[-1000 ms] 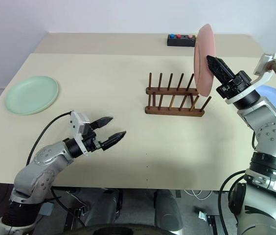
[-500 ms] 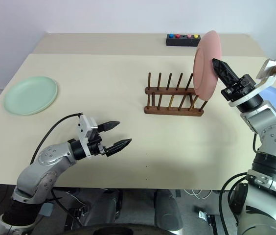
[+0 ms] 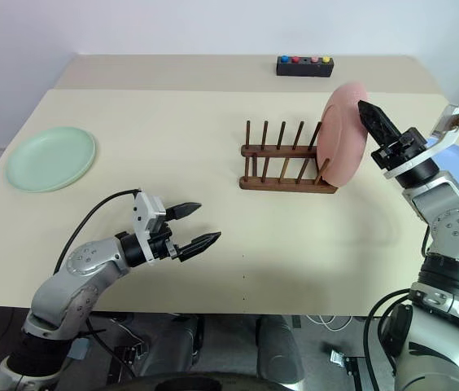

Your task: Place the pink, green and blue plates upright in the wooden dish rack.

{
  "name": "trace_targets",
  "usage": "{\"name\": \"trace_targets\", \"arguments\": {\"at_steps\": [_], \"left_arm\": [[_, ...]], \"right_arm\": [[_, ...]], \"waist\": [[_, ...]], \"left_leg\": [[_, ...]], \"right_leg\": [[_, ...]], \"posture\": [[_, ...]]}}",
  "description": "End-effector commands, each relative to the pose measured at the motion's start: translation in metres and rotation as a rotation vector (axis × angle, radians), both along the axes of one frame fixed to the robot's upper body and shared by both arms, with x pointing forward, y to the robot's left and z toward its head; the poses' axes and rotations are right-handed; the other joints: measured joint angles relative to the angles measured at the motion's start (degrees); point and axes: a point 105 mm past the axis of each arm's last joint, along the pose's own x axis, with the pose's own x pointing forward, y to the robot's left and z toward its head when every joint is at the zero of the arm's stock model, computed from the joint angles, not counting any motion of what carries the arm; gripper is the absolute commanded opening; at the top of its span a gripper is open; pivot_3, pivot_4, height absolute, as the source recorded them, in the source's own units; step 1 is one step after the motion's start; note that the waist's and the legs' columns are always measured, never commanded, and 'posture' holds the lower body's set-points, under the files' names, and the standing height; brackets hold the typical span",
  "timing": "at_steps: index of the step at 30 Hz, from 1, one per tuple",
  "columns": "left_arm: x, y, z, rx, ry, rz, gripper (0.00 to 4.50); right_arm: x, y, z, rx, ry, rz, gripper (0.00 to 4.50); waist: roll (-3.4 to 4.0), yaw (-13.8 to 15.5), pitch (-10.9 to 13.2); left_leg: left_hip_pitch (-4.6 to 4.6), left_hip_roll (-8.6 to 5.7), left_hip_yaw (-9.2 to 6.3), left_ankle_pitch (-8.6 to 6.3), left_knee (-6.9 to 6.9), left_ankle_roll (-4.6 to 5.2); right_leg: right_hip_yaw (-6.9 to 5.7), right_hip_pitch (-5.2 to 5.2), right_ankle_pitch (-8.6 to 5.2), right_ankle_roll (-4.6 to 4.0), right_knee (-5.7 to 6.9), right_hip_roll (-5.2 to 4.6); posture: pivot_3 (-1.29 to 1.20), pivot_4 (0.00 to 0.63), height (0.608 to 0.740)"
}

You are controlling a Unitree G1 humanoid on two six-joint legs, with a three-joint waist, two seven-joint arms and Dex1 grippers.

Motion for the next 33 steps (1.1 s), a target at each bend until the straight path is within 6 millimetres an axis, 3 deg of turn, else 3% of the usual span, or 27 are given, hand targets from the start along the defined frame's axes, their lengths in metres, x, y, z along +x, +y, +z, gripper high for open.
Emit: {"name": "trace_targets", "arguments": {"at_steps": [1, 4, 11, 14, 17, 22, 24, 26, 28, 29, 33], "left_arm": [[-0.001, -0.001, 0.005, -0.009, -0.019, -0.003, 4.5], [-0.001, 0.0, 0.005, -0.01, -0.018, -0.002, 4.5], [0.004, 0.007, 0.006, -0.014, -0.027, 0.043, 4.5], [0.014, 0.019, 0.012, -0.033, -0.048, 0.128, 4.5], [0.042, 0.057, 0.027, -0.096, -0.08, 0.368, 4.5], [0.063, 0.106, 0.049, -0.18, -0.142, 0.637, 4.5], [0.071, 0.141, 0.058, -0.173, -0.185, 0.83, 4.5], [0.076, 0.191, 0.065, -0.177, -0.191, 1.093, 4.5], [0.071, 0.226, 0.073, -0.192, -0.203, 1.267, 4.5], [0.069, 0.234, 0.075, -0.199, -0.203, 1.304, 4.5], [0.052, 0.291, 0.067, -0.204, -0.113, 1.623, 4.5]], "right_arm": [[-0.001, -0.015, 0.019, 0.018, -0.08, -0.077, 1.81], [-0.007, -0.021, 0.033, 0.046, -0.145, -0.08, 1.81], [-0.018, -0.025, 0.063, -0.089, -0.278, -0.157, 1.81], [-0.026, -0.008, 0.081, -0.213, -0.366, -0.133, 1.81], [-0.04, 0.046, 0.09, -0.44, -0.47, 0.017, 1.81], [-0.047, 0.101, 0.064, -0.692, -0.519, 0.174, 1.81], [-0.05, 0.123, 0.051, -0.765, -0.543, 0.248, 1.81], [-0.053, 0.146, 0.036, -0.849, -0.582, 0.324, 1.81], [-0.056, 0.159, 0.029, -0.867, -0.607, 0.373, 1.81], [-0.056, 0.162, 0.028, -0.863, -0.613, 0.383, 1.81], [-0.054, 0.169, 0.016, -0.868, -0.607, 0.422, 1.81]], "waist": [[0.0, -0.01, 0.0], [0.06, 0.01, 0.03], [0.1, 0.0, 0.05], [0.16, -0.05, 0.06], [0.34, -0.27, 0.13], [0.32, -0.12, 0.13], [0.29, 0.17, 0.14], [0.28, 0.2, 0.15], [0.24, 0.08, 0.14], [0.24, -0.03, 0.14], [0.22, 0.19, 0.14]], "left_leg": [[0.0, 0.0, 0.0, 0.0, 0.0, 0.0], [-0.01, 0.0, 0.0, 0.0, 0.0, 0.0], [-0.01, 0.0, 0.0, 0.0, 0.01, 0.0], [-0.01, 0.0, 0.0, 0.0, 0.0, 0.0], [-0.01, 0.0, 0.0, 0.0, -0.01, 0.0], [-0.02, 0.07, -0.01, 0.0, 0.02, 0.0], [-0.12, 0.03, -0.01, 0.0, 0.05, -0.01], [-0.26, 0.03, -0.07, 0.01, 0.14, -0.01], [-0.35, 0.03, -0.1, 0.01, 0.17, -0.02], [-0.38, 0.03, -0.1, 0.02, 0.17, -0.03], [-0.44, 0.0, -0.09, 0.02, 0.13, -0.03]], "right_leg": [[0.0, 0.0, 0.0, 0.0, 0.0, 0.0], [0.0, 0.0, 0.0, 0.0, 0.0, 0.0], [0.0, -0.01, 0.0, 0.01, 0.0, 0.0], [0.0, -0.01, 0.0, 0.0, 0.0, 0.0], [0.0, -0.05, 0.02, 0.05, 0.03, 0.0], [-0.03, -0.06, 0.12, 0.23, 0.04, 0.06], [-0.04, -0.08, 0.12, 0.25, -0.02, 0.02], [-0.08, -0.21, 0.14, 0.27, 0.04, 0.03], [-0.1, -0.34, 0.15, 0.28, 0.11, 0.04], [-0.11, -0.37, 0.16, 0.28, 0.1, 0.04], [-0.11, -0.42, 0.18, 0.33, 0.08, 0.0]], "posture": [[0.0, 0.15, 0.734], [0.0, 0.15, 0.734], [0.0, 0.15, 0.734], [0.0, 0.15, 0.734], [0.0, 0.15, 0.734], [0.0, 0.15, 0.734], [0.0, 0.15, 0.734], [0.0, 0.15, 0.734], [0.0, 0.15, 0.734], [0.0, 0.15, 0.734], [0.0, 0.15, 0.734]]}}
